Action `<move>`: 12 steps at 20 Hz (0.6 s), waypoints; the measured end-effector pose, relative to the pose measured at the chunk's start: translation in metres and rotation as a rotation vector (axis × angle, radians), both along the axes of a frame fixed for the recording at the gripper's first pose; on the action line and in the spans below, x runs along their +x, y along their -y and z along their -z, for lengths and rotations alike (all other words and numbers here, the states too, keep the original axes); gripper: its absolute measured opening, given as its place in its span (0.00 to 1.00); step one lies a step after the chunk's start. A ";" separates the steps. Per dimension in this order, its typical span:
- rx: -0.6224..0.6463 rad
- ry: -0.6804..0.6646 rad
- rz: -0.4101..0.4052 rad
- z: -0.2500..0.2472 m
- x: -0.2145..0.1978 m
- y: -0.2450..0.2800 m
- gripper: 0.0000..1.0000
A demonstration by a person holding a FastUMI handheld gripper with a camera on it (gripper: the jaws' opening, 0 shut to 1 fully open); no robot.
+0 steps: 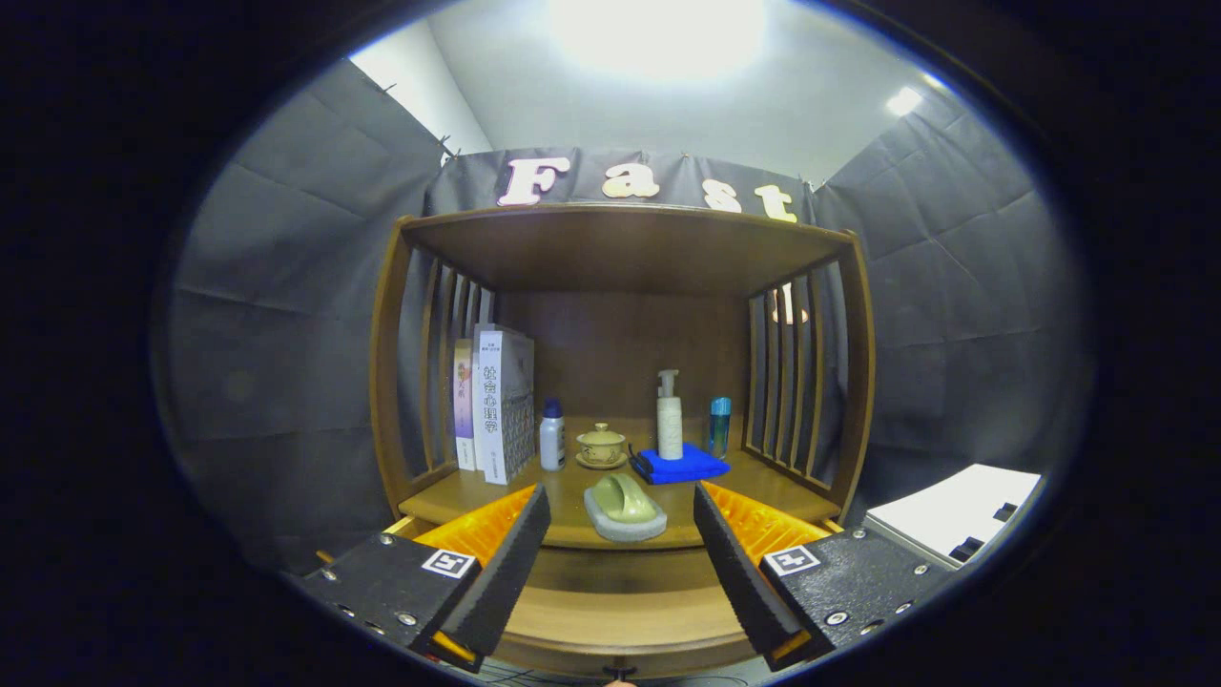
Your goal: Pull open the drawer, take out the items inside it, and place them on the countertop above the cabinet.
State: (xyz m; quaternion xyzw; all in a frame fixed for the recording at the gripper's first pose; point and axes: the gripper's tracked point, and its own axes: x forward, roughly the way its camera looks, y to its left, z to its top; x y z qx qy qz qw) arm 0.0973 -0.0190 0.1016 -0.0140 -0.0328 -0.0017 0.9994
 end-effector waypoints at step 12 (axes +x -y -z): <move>0.042 -0.050 -0.010 0.091 -0.057 0.012 0.94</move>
